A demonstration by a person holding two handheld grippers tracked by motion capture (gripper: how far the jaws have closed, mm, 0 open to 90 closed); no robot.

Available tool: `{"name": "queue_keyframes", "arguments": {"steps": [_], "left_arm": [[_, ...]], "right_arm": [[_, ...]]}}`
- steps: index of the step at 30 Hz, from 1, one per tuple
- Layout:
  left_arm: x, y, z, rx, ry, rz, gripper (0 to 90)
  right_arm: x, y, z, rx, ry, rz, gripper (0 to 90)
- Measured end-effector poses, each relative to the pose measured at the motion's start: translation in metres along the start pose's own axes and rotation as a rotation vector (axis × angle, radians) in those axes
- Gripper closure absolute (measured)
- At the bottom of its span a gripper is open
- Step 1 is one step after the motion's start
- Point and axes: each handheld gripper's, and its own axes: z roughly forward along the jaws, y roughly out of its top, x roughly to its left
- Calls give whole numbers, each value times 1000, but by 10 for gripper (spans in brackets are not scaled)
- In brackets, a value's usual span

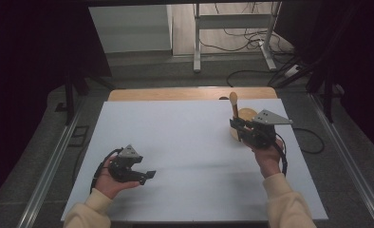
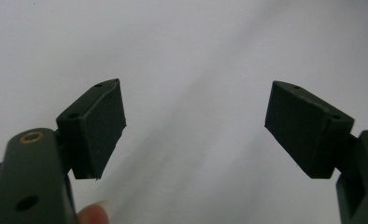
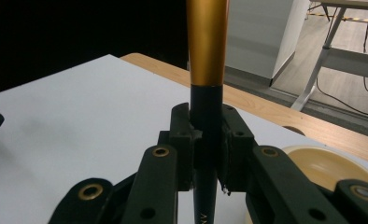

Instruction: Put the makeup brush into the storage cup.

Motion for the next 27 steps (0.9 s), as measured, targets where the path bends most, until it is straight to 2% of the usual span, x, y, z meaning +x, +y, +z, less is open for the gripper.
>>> {"name": "queue_keyframes", "arguments": {"steps": [8,15,27], "left_arm": [[0,-3,-4,-5,8,-9,210],[0,-2,-4,-4,10,-5,210],[1,1,-3,-12,0,1,210]], "right_arm": [[-6,8,2,-52,10,24,790],[-12,8,4,-63,10,48,790],[-21,12,1,-88,-7,62,790]]}}
